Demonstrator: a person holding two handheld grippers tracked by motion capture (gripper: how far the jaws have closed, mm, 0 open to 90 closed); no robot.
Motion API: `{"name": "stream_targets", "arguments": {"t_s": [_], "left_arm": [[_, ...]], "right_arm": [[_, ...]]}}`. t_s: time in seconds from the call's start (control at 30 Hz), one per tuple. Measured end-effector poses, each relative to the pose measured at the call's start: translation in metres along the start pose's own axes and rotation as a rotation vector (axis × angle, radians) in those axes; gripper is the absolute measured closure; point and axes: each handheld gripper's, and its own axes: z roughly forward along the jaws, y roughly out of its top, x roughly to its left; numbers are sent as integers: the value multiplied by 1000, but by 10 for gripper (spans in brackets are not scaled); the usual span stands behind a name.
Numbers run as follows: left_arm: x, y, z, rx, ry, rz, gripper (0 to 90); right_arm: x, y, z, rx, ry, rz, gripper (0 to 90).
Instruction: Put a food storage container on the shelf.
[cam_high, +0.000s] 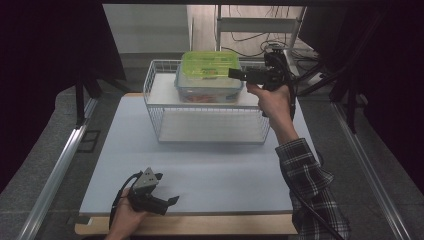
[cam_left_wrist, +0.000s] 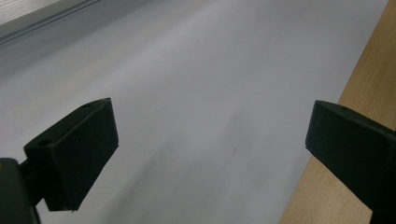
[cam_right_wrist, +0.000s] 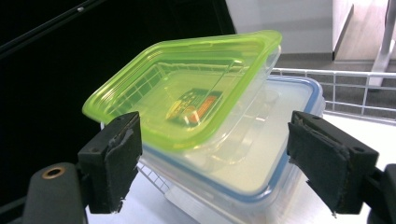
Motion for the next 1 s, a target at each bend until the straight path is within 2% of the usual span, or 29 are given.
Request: {"name": "stream_targets", "arguments": {"t_s": [0.1,0.63,1.0], "left_arm": [[0,0,0,1,0,1,25],[0,0,1,-2,-2,-2,25],[0,0,1,-2,-5,-4,25]], "right_arm": [[1,-6,-6,-6,3,-30,175],[-4,-32,-16,9,28,-64,123],[-3,-50,-20,29,24,-119,100]]}}
